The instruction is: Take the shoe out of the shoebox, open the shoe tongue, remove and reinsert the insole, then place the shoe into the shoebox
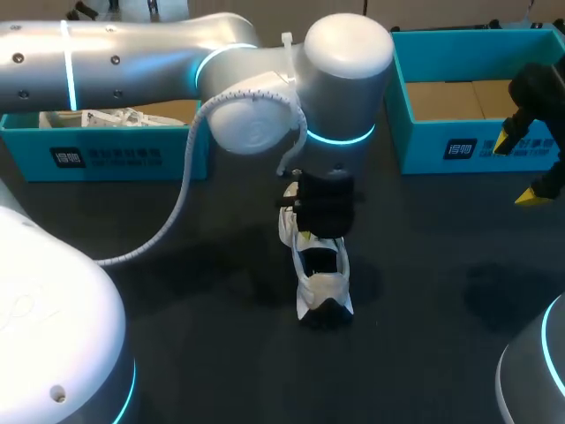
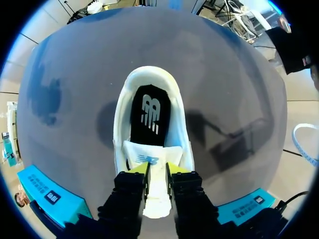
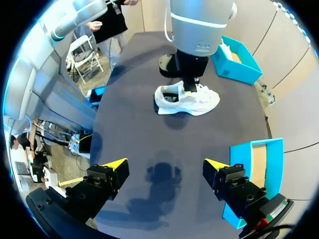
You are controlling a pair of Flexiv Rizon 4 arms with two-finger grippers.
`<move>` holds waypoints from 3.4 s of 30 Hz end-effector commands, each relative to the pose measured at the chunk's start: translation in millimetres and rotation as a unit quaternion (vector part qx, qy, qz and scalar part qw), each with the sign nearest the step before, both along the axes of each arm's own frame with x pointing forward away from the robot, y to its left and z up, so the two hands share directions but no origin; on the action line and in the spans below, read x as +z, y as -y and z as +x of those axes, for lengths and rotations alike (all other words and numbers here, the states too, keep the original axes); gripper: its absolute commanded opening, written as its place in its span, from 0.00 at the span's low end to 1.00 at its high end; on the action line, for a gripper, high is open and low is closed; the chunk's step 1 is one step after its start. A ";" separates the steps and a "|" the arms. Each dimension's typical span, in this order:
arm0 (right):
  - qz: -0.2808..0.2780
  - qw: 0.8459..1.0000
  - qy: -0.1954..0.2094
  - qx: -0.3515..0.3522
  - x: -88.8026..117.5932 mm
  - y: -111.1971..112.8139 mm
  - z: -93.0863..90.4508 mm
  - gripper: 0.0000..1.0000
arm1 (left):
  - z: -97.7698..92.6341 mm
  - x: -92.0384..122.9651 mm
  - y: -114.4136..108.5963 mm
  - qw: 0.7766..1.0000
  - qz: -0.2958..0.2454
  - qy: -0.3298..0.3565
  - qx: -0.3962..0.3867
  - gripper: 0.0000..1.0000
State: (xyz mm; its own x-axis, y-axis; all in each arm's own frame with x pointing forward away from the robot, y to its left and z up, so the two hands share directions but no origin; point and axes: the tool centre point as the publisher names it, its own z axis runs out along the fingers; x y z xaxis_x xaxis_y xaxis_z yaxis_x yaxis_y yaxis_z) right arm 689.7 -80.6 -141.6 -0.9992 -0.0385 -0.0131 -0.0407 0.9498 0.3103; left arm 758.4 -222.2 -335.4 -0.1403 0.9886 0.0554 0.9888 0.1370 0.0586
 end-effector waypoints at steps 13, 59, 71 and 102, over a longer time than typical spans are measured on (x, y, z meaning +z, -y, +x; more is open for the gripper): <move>-0.001 1.000 -0.001 0.000 -0.5 -0.4 1.6 1.00 | -7.7 -6.7 -2.8 1.000 0.001 0.002 0.005 0.13; -0.001 1.000 -0.001 0.000 -0.5 -0.4 1.6 1.00 | -5.3 20.6 -20.4 0.967 -0.071 -0.043 0.243 1.00; -0.001 1.000 -0.001 0.000 -0.5 -0.4 1.6 1.00 | -36.3 27.6 -12.1 0.869 -0.071 -0.040 0.488 1.00; -0.001 1.000 -0.001 0.000 -0.5 -0.4 1.6 1.00 | -118.7 22.6 -23.3 0.782 -0.080 -0.018 0.618 1.00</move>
State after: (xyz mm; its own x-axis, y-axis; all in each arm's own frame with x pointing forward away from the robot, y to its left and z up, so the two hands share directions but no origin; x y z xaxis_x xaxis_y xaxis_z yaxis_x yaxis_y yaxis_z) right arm 689.8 -80.4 -141.6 -0.9992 -0.0386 -0.0128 -0.0406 0.9498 0.3102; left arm 644.0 -194.5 -304.3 -0.9954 0.0956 -0.0094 0.0960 0.9912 -0.0907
